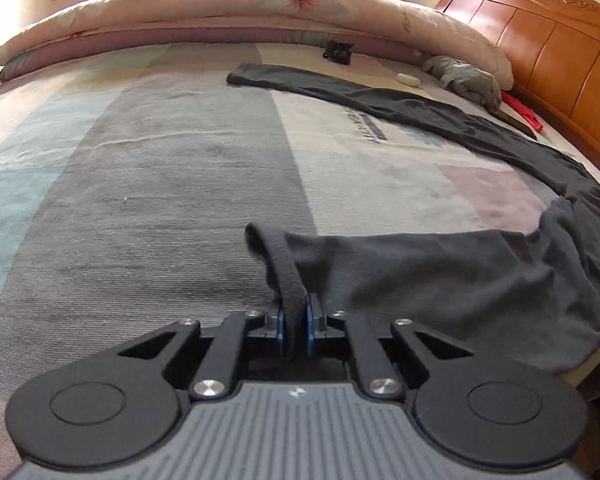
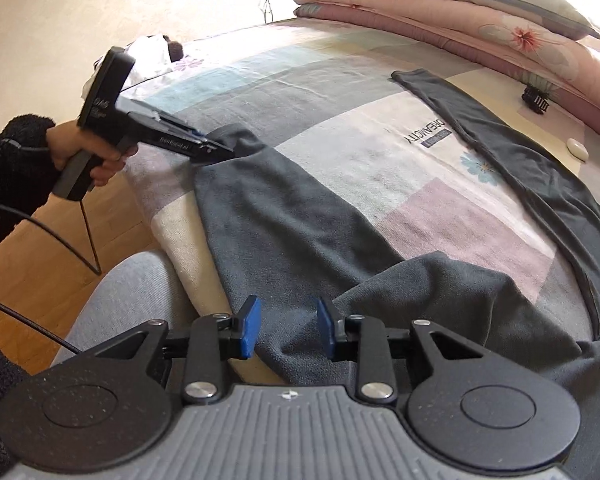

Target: Fold clothes

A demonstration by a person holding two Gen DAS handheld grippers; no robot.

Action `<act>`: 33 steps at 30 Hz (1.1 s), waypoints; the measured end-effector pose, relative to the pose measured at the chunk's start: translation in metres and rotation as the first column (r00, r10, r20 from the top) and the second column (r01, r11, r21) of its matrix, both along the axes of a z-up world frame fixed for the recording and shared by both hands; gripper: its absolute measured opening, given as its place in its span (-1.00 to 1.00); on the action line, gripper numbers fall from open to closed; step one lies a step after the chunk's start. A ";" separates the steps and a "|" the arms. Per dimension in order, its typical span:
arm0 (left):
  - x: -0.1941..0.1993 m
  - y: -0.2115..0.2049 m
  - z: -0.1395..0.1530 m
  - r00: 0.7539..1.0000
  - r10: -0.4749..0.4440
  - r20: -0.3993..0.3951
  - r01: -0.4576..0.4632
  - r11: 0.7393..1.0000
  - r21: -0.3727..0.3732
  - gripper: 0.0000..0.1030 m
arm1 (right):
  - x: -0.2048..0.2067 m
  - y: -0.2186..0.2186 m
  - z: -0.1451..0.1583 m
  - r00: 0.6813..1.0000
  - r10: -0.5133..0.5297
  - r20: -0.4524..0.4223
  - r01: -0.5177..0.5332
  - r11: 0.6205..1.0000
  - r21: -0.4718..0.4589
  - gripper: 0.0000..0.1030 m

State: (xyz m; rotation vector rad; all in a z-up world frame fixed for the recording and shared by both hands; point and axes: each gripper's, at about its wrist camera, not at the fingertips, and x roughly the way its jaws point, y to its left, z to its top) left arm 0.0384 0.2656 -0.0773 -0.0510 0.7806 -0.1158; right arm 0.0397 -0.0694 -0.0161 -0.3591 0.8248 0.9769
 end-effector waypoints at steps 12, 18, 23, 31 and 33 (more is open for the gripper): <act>-0.032 0.051 0.030 0.978 0.194 0.072 -0.193 0.981 -0.012 -0.99 | 0.011 -0.041 -0.007 0.978 -0.207 0.005 0.206 0.978 0.005 -0.32; -0.043 0.071 0.021 0.974 0.223 0.043 -0.218 0.972 -0.088 -0.95 | 0.012 -0.099 -0.027 0.900 -0.433 -0.052 0.432 0.901 -0.035 -0.32; -0.036 0.070 0.017 0.978 0.207 0.025 -0.200 0.964 -0.174 -0.59 | 0.008 -0.162 -0.035 0.754 -0.628 -0.190 0.643 0.765 0.023 -0.16; -0.031 0.057 0.007 0.984 0.181 -0.004 -0.178 0.963 -0.203 -0.25 | 0.001 -0.235 -0.062 0.464 -0.763 -0.451 0.877 0.467 0.113 -0.08; -0.032 0.058 0.005 0.984 0.178 -0.014 -0.177 0.963 -0.204 -0.20 | -0.002 -0.251 -0.067 0.392 -0.768 -0.507 0.916 0.376 0.138 -0.08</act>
